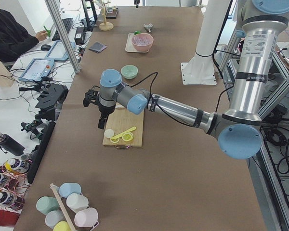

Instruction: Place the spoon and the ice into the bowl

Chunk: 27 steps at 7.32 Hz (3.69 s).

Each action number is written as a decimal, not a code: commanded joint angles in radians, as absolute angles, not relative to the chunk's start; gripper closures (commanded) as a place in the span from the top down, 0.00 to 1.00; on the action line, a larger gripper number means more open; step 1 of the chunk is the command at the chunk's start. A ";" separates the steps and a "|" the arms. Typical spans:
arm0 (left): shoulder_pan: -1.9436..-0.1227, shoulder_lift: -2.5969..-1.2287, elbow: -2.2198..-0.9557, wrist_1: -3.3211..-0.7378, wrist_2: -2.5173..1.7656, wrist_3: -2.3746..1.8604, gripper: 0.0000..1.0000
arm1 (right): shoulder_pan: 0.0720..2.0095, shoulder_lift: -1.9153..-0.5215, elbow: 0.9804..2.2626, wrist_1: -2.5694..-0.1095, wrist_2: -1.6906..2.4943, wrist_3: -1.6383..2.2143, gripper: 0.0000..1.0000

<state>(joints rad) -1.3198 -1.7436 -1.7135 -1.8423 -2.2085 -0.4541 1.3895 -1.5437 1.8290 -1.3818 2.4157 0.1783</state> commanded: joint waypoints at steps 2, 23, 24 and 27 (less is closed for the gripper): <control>-1.119 -1.836 -1.669 -1.988 -2.069 -0.783 0.98 | 1.323 -1.491 1.829 -1.341 2.410 0.322 1.00; -0.769 -1.870 -1.609 -2.090 -1.796 -1.025 0.00 | 1.118 -1.281 1.827 -1.342 2.272 0.706 1.00; -0.788 -1.882 -1.664 -1.998 -1.849 -1.017 0.00 | 1.118 -1.269 1.828 -1.345 2.273 0.707 1.00; -0.848 -2.026 -1.703 -1.798 -1.887 -1.035 0.00 | 1.021 -1.233 1.830 -1.333 2.182 0.821 1.00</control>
<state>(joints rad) -0.8337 -1.9657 -1.6964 -1.8629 -1.8774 -1.0274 1.0856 -1.2483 1.8277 -1.3437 2.2417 0.7399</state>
